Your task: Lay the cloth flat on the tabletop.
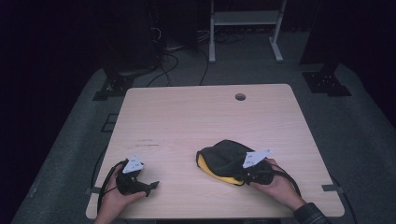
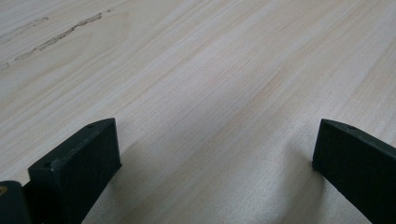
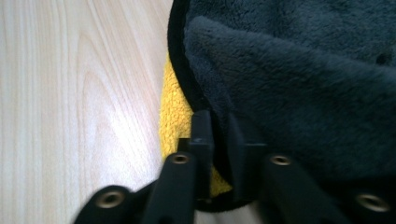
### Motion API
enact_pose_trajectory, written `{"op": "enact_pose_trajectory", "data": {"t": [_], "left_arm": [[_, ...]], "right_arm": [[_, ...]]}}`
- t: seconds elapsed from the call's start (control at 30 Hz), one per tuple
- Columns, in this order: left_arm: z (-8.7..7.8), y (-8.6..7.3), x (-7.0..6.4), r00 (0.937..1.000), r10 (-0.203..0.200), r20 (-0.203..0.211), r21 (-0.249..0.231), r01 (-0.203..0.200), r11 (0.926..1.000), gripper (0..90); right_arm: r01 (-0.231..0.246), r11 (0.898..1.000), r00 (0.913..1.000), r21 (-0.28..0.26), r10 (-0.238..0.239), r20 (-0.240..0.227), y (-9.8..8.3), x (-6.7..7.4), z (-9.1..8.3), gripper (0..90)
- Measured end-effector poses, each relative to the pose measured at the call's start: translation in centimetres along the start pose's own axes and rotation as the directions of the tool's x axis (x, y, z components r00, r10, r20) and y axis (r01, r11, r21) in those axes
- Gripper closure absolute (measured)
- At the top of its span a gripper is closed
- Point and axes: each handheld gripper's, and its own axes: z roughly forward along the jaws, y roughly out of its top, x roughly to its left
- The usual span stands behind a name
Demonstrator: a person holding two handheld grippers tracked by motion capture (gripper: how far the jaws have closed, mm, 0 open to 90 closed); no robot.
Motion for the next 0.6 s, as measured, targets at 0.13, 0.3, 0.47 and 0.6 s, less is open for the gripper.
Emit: {"op": "enact_pose_trajectory", "data": {"t": [0.13, 0.3, 0.47, 0.6], "left_arm": [[0.0, 0.0, 0.0, 1.0, 0.0, 0.0, 0.0, 0.0, 1.0, 0.0], [0.0, 0.0, 0.0, 1.0, 0.001, -0.001, 0.003, -0.001, 1.0, 0.0], [-0.1, 0.0, 0.0, 1.0, -0.001, -0.002, -0.009, 0.001, 1.0, 2.2], [0.0, 0.1, 0.0, 1.0, 0.001, -0.002, -0.015, -0.001, 0.9999, 4.8]], "right_arm": [[-0.019, 1.0, 0.9998, -0.011, 0.019, -0.01, 0.1, -0.1, -0.4, 84.7], [-0.041, 0.993, 0.9991, -0.114, 0.04, -0.01, 1.0, -0.6, -2.7, 84.8], [-0.061, 0.98, 0.9968, -0.187, 0.069, 0.039, 1.5, -1.7, -4.7, 85.0], [-0.106, 0.96, 0.9862, -0.26, 0.135, 0.097, 1.5, -4.0, -7.0, 85.2]]}}
